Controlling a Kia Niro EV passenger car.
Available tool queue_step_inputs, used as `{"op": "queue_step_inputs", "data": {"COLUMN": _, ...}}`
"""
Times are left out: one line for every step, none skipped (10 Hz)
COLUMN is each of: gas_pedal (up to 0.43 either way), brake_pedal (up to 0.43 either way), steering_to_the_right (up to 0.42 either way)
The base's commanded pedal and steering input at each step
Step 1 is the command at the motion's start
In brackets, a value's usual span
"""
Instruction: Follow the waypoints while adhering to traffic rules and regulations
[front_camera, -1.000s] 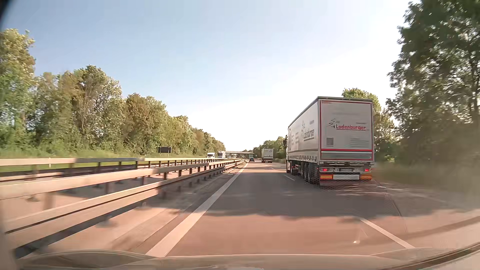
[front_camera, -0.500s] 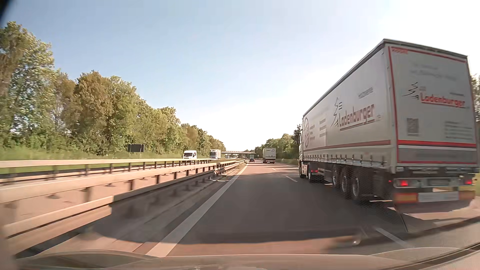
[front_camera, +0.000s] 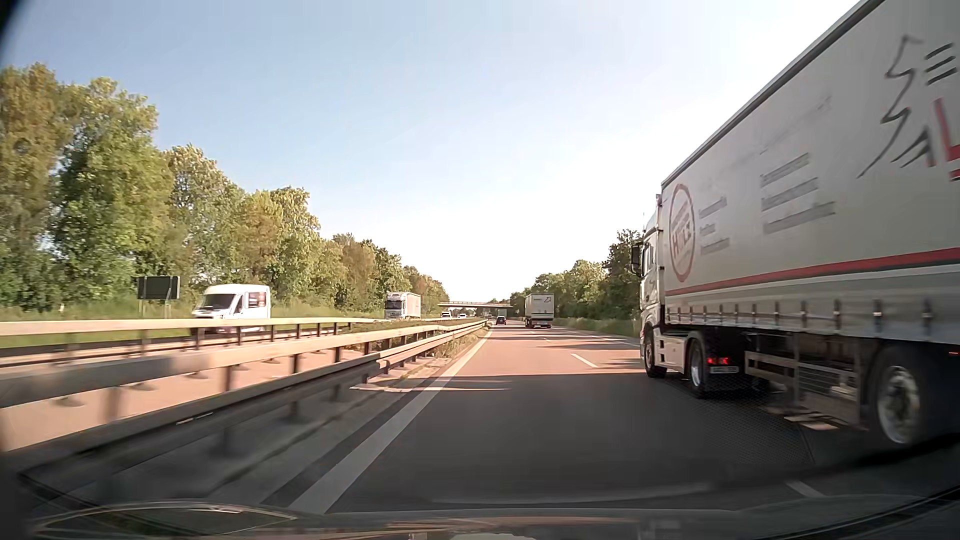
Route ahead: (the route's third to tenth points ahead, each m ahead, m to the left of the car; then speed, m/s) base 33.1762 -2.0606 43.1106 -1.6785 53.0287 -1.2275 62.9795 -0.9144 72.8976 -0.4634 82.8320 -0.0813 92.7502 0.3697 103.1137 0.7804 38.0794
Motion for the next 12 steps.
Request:
{"op": "queue_step_inputs", "data": {"gas_pedal": 0.441, "brake_pedal": 0.012, "steering_to_the_right": -0.003}}
{"op": "queue_step_inputs", "data": {"gas_pedal": 0.441, "brake_pedal": 0.012, "steering_to_the_right": -0.004}}
{"op": "queue_step_inputs", "data": {"gas_pedal": 0.441, "brake_pedal": 0.012, "steering_to_the_right": -0.003}}
{"op": "queue_step_inputs", "data": {"gas_pedal": 0.441, "brake_pedal": 0.012, "steering_to_the_right": -0.003}}
{"op": "queue_step_inputs", "data": {"gas_pedal": 0.441, "brake_pedal": 0.012, "steering_to_the_right": -0.003}}
{"op": "queue_step_inputs", "data": {"gas_pedal": 0.441, "brake_pedal": 0.012, "steering_to_the_right": -0.003}}
{"op": "queue_step_inputs", "data": {"gas_pedal": 0.441, "brake_pedal": 0.012, "steering_to_the_right": -0.003}}
{"op": "queue_step_inputs", "data": {"gas_pedal": 0.441, "brake_pedal": 0.012, "steering_to_the_right": -0.003}}
{"op": "queue_step_inputs", "data": {"gas_pedal": 0.441, "brake_pedal": 0.012, "steering_to_the_right": -0.002}}
{"op": "queue_step_inputs", "data": {"gas_pedal": 0.441, "brake_pedal": 0.012, "steering_to_the_right": -0.002}}
{"op": "queue_step_inputs", "data": {"gas_pedal": 0.441, "brake_pedal": 0.012, "steering_to_the_right": -0.002}}
{"op": "queue_step_inputs", "data": {"gas_pedal": 0.441, "brake_pedal": 0.012, "steering_to_the_right": -0.002}}
